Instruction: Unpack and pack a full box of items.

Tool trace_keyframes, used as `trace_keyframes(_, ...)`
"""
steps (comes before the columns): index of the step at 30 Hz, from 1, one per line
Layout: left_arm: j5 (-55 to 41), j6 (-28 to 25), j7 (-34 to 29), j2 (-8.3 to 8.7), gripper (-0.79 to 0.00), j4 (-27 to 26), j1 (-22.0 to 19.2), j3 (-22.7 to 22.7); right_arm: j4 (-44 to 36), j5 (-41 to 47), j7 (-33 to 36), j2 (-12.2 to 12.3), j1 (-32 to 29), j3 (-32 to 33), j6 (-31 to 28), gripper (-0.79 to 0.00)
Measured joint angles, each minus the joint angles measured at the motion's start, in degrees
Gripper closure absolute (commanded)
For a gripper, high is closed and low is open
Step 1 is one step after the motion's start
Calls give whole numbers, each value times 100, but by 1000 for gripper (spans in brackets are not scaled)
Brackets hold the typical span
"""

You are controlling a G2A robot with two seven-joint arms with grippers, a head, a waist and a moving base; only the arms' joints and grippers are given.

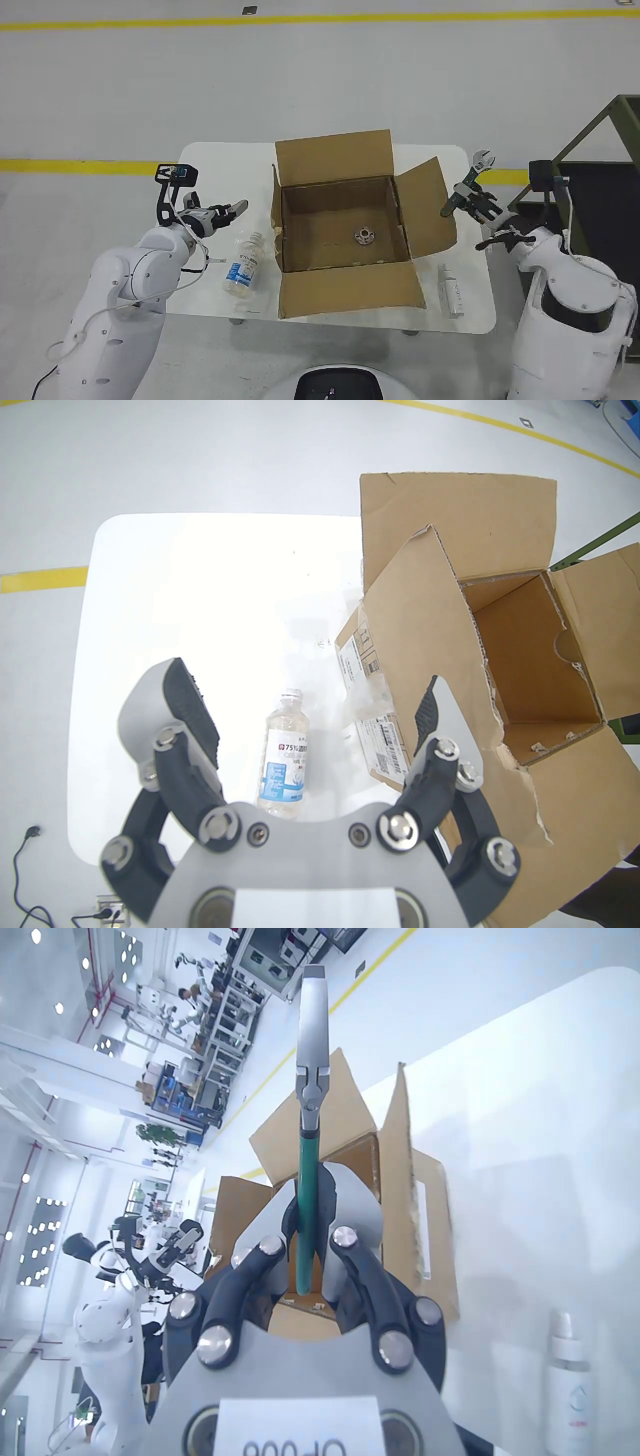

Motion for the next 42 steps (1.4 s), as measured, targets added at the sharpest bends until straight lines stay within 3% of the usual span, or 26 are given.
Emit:
trace_keyframes(19,0,0,0,0,-785,0,0,0,351,251,-65,186,-160,360,-81,0)
trace_keyframes(30,0,0,0,0,-785,0,0,0,1729,767,1921,806,235,1420,-1232,0)
trace_keyframes(35,0,0,0,0,-785,0,0,0,2249,698,2261,958,232,1068,-1627,0)
trace_keyframes(42,0,0,0,0,-785,0,0,0,2484,498,2155,1051,46,227,-1761,0)
